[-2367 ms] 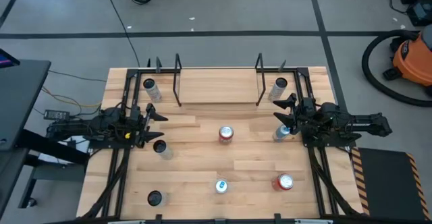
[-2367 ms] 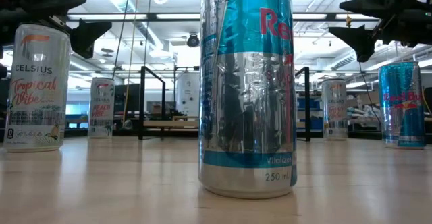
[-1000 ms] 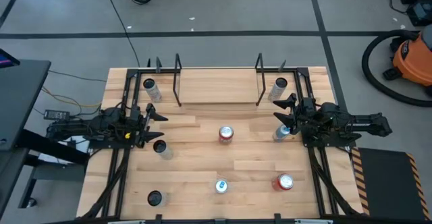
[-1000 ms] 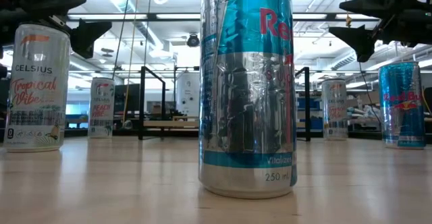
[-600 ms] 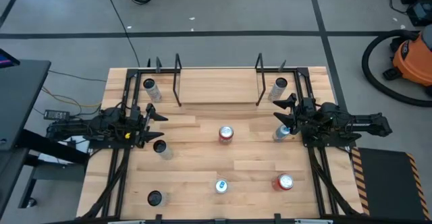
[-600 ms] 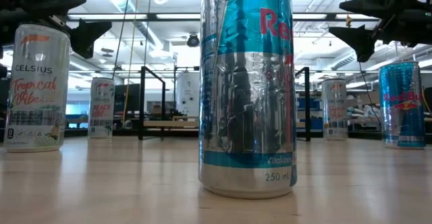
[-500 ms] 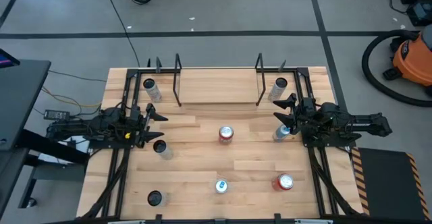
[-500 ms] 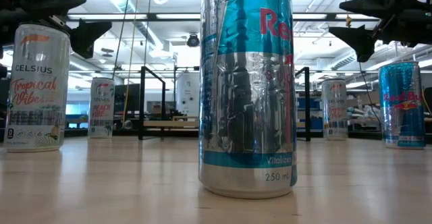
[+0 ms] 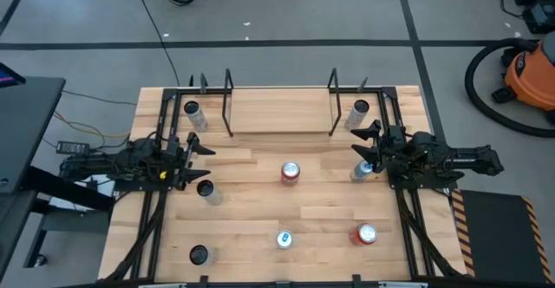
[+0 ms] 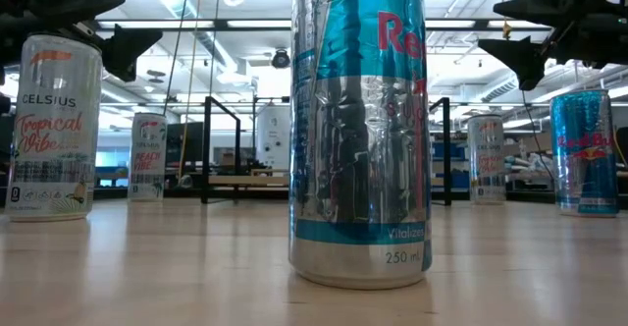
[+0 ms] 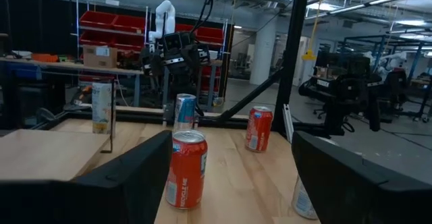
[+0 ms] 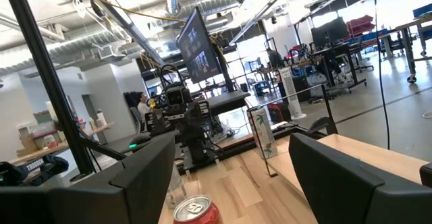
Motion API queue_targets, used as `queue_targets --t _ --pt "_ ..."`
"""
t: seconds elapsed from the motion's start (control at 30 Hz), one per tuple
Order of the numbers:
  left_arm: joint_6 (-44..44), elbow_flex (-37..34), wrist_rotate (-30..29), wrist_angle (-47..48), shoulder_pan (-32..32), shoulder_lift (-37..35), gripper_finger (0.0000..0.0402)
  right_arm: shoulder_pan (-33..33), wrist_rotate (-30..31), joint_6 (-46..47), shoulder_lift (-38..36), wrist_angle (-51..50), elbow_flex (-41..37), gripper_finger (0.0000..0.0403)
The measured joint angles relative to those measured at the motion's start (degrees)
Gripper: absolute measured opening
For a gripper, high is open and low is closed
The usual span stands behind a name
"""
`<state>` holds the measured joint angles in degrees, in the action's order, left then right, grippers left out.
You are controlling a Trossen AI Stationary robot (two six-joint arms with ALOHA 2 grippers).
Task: Place canned beverage on shelf
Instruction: Put the top white yellow soda can on the shelf
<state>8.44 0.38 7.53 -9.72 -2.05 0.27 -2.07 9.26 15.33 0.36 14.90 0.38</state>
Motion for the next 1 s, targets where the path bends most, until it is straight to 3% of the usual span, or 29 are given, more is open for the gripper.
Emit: queue_targets --t 1.0 --pt "3.3 0.0 0.0 0.6 0.0 0.0 0.0309 0.0 0.0 0.0 0.0 0.0 0.0 0.0300"
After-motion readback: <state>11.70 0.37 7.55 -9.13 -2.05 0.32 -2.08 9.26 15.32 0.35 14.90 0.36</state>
